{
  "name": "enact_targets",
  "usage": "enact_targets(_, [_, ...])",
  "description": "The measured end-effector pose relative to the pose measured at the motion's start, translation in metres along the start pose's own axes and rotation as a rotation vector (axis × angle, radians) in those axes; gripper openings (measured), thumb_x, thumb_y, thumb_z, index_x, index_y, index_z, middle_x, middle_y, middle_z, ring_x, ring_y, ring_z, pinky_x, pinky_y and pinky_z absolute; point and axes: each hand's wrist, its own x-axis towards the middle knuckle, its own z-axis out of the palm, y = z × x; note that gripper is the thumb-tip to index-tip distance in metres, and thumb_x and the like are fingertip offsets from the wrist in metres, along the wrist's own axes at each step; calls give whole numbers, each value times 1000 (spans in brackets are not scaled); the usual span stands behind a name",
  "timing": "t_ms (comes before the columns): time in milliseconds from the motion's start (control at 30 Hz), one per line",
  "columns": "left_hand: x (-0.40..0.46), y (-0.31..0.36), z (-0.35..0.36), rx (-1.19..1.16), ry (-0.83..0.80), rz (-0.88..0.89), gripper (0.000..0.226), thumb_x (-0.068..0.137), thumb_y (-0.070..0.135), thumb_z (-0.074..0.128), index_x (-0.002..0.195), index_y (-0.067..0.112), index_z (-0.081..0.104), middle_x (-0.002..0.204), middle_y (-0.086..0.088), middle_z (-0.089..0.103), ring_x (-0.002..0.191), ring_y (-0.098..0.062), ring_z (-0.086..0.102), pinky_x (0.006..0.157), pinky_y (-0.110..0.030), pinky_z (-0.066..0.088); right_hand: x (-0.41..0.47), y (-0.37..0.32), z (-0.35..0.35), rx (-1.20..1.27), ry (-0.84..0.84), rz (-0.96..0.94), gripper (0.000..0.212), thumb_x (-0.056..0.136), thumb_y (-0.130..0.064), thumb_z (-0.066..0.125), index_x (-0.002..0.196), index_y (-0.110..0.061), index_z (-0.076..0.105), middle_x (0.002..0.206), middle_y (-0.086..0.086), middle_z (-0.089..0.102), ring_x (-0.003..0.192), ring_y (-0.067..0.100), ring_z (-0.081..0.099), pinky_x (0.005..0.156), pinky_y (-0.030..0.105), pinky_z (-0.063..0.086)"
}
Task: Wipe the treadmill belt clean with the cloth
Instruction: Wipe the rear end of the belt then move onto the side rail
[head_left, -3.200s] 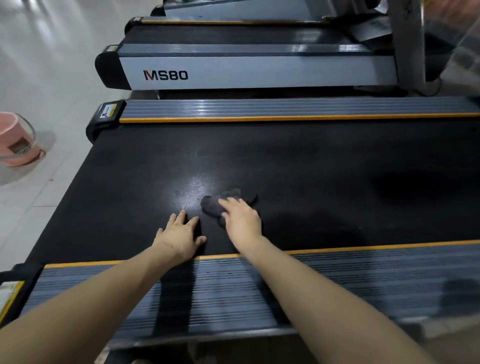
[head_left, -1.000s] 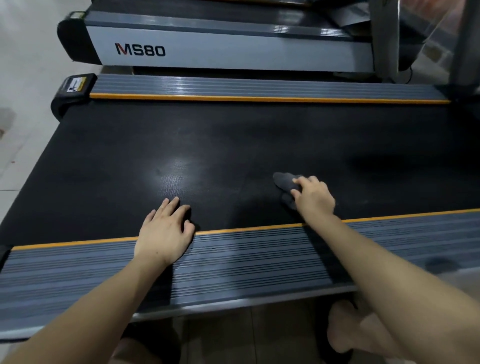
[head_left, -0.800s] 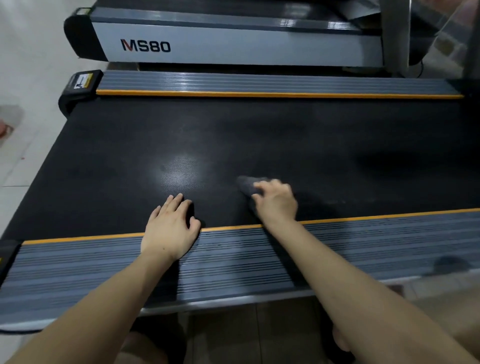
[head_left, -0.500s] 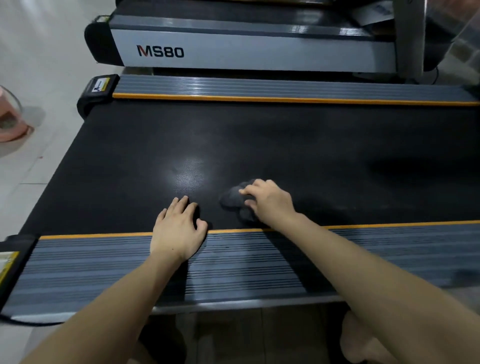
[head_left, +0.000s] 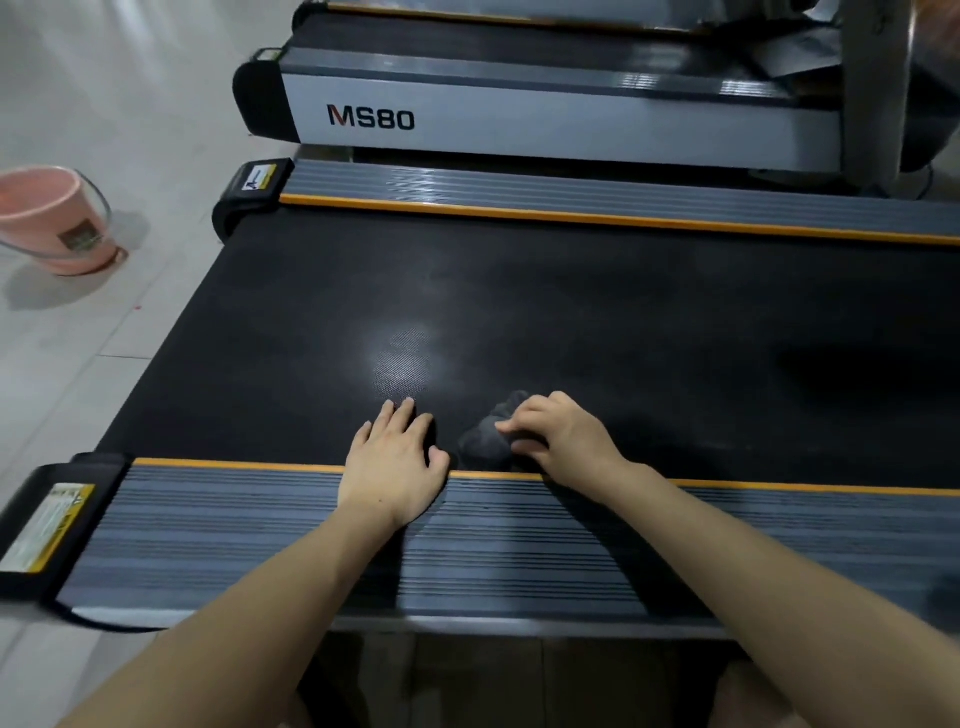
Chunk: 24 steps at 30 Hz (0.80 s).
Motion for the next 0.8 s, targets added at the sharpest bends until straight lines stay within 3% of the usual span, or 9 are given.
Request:
enact_targets(200, [19, -7, -2, -59, 45, -42, 51, 99, 36, 41, 148, 24, 47, 161, 1, 37, 152, -17, 24, 122, -39, 24, 33, 2, 22, -4, 178, 66, 26, 85, -27, 72, 110, -33, 69, 106, -18, 62, 92, 14, 49, 75, 28, 48])
enact_targets(433, [96, -26, -30, 31, -8, -62, 53, 103, 41, 37, 155, 31, 35, 169, -1, 19, 157, -22, 9, 125, -45, 15, 139, 30, 43, 123, 326, 185, 26, 84, -21, 72, 108, -29, 72, 104, -12, 65, 89, 22, 48, 81, 43, 49])
enact_targets(633, [183, -52, -54, 80, -5, -35, 53, 103, 42, 34, 156, 32, 32, 170, -2, 13, 157, -24, 5, 126, -46, 13, 234, 66, 51, 134, 397, 214, 25, 84, -21, 73, 108, -30, 73, 103, -12, 67, 89, 23, 49, 81, 46, 50])
enact_targets(800, [243, -84, -64, 71, 35, -70, 52, 103, 42, 35, 154, 32, 34, 170, -2, 15, 157, -24, 8, 125, -47, 16, 304, 86, 46, 128, 418, 329, 22, 88, -26, 69, 109, -35, 72, 103, -15, 65, 94, 21, 45, 88, 40, 47])
